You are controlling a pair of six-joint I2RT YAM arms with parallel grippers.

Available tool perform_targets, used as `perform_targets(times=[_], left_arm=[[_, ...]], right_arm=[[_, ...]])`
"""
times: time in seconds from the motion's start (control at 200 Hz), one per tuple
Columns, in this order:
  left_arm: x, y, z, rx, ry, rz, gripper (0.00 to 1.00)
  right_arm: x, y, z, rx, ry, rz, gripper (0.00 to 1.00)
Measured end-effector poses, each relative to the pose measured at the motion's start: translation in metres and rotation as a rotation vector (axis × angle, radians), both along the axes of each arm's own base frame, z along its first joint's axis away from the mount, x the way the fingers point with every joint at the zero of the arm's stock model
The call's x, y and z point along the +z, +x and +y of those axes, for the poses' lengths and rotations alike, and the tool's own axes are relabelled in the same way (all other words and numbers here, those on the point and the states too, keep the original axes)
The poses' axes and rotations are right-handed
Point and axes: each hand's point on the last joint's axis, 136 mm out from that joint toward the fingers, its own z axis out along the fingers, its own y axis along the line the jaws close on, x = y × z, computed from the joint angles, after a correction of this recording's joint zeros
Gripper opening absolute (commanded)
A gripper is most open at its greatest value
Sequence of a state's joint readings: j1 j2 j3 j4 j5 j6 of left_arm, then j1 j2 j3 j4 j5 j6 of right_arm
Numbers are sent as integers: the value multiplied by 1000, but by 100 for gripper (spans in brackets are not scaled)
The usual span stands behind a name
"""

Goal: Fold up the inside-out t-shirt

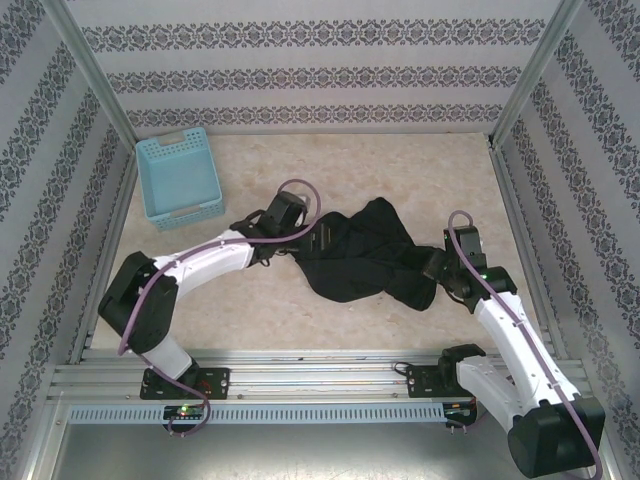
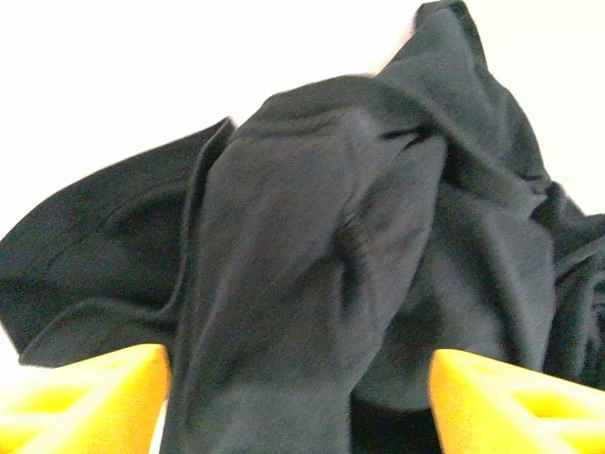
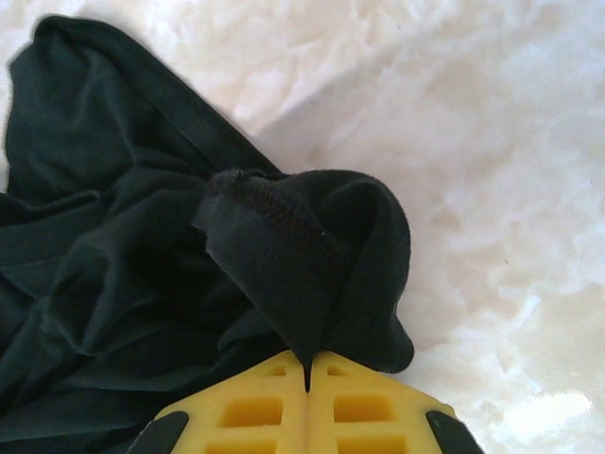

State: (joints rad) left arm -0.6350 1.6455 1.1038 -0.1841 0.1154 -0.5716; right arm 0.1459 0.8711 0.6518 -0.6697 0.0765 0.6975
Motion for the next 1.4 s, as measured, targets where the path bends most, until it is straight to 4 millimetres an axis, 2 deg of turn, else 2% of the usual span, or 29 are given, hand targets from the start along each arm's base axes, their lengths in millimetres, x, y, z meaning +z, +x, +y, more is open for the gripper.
perform_targets(times=[0.085,0.195,0.24,0.305,0.375,0.505,0.585,0.635,0.714,0.784,0.819,0.864,0.929,0.984,1.044,1.109,1.159,1.194,1.244,1.279,1.334,1.399], left_arm=[[-5,13,-9,-6,19,7,76],[-29,28,-17,-17,83,56,59],[-40,32,-20,-29,109,75,47],[-54,34,-19,-30,139,111,22],[-58,34,-16,-32,149,131,0],[-41,43,-2,0,108,124,0],[-6,49,24,67,46,64,0],[26,49,42,116,2,-2,0],[96,40,75,207,-84,-182,0],[147,25,91,252,-158,-319,0],[164,18,98,275,-192,-371,0],[171,11,106,301,-216,-404,0],[155,1,116,347,-233,-397,0],[125,-7,121,376,-232,-350,0],[67,-21,128,408,-194,-236,0],[5,-42,137,438,-138,-96,0],[-34,-62,144,455,-108,-1,2],[-50,-73,146,459,-103,47,6],[-65,-84,146,460,-104,95,18],[-71,-90,145,457,-109,123,28],[-72,-94,143,446,-111,141,40],[-66,-95,143,437,-101,144,51]], right_arm=[[-7,-3,0,-10,5,19,0],[-7,-4,-1,-13,5,16,0],[-6,-4,-1,-14,3,12,0],[-3,-3,-3,-16,-5,6,0],[4,-1,-5,-18,-12,-12,0],[31,8,-15,-28,-40,-85,0],[60,18,-26,-43,-60,-153,0],[83,24,-32,-50,-77,-206,0],[123,33,-39,-50,-106,-302,0],[150,39,-41,-44,-126,-376,0],[159,41,-41,-44,-132,-405,0],[162,41,-41,-42,-137,-420,0],[154,41,-41,-41,-138,-412,0],[131,39,-42,-49,-137,-365,0],[98,33,-45,-63,-136,-282,0],[49,20,-48,-86,-128,-143,0],[18,10,-51,-111,-116,-55,15],[-3,0,-54,-135,-109,16,27],[-21,-11,-57,-156,-105,89,40],[-24,-14,-59,-167,-104,113,50],[-22,-13,-60,-182,-102,107,59],[-10,-8,-61,-176,-121,84,68]])
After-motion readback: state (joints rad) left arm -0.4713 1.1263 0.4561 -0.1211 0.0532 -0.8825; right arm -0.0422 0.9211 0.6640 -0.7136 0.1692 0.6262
